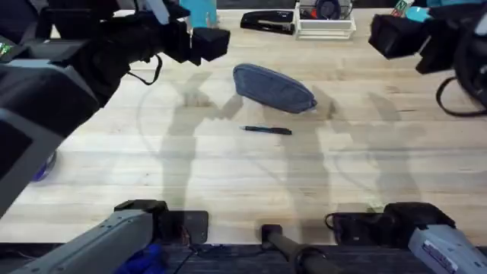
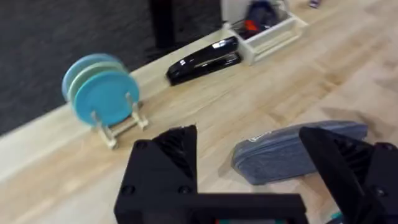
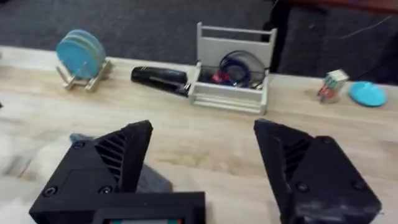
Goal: Unzip the bag, pick up the pens from the table one at a time and place them inside, then zip the bag closed.
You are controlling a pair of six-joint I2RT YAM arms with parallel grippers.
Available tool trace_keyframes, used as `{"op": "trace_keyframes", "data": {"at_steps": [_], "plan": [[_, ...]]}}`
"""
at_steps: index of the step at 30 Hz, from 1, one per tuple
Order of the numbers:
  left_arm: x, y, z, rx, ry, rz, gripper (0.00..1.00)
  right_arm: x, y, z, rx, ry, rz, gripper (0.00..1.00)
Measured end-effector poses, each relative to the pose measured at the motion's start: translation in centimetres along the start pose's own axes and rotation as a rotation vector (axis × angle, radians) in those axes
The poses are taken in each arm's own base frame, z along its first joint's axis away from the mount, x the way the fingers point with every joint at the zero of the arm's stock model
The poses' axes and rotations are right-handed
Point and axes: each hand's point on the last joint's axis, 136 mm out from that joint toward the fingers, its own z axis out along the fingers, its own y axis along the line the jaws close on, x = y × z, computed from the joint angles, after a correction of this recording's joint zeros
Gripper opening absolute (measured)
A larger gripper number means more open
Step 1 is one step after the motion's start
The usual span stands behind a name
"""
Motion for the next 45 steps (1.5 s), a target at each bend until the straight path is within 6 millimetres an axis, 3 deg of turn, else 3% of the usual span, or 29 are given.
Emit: {"op": "trace_keyframes", "data": {"at_steps": [9,20,28,45], "plan": [[-1.4,-2.4,0.2,0.151,-0.086,0.203,0.992,-1.1,1.1,2.4,-0.088,0.099,0.022,0.996],[-1.7,-5.3,0.0,0.343,-0.167,0.328,0.992,-1.8,2.0,2.5,-0.147,0.093,0.024,0.996],[0.4,-5.5,1.2,0.449,-0.168,0.33,0.991,-1.8,2.2,2.4,-0.155,0.094,0.025,0.997],[1.5,-5.1,4.6,0.642,-0.249,0.304,0.991,-1.8,2.2,2.4,-0.155,0.094,0.024,0.997]]}}
